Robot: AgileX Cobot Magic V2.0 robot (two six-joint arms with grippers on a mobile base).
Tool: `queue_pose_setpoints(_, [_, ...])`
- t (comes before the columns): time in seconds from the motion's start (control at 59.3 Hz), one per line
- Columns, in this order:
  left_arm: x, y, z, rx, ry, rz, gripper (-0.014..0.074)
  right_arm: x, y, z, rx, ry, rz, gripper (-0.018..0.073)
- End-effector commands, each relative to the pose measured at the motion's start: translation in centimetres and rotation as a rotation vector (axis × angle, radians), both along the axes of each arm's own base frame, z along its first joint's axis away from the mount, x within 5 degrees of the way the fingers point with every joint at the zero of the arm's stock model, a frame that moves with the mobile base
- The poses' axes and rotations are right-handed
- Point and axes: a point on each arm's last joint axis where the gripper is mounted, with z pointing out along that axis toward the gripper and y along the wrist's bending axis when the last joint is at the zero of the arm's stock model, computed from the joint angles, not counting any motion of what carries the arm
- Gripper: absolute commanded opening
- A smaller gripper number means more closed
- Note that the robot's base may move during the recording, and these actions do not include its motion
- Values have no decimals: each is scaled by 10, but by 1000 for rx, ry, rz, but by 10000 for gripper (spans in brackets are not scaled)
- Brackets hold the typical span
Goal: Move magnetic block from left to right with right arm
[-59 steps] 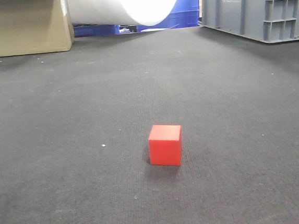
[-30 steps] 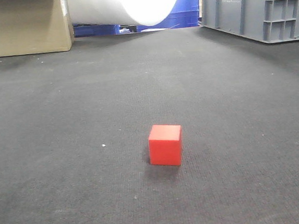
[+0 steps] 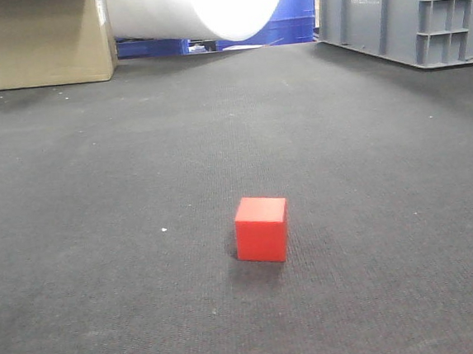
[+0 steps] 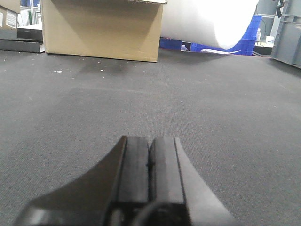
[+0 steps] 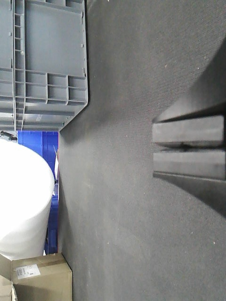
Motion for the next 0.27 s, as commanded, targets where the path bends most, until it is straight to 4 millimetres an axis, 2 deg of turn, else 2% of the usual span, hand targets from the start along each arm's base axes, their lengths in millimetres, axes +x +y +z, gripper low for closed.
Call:
queue_pose_setpoints(0.0, [-1,0,5,-7,-88,-6,-116,-3,-1,10,-7,-107,-10,31])
queue_pose_setpoints(0.253, [-1,0,5,-7,-88,-6,-116,-3,-1,10,-7,-107,-10,31])
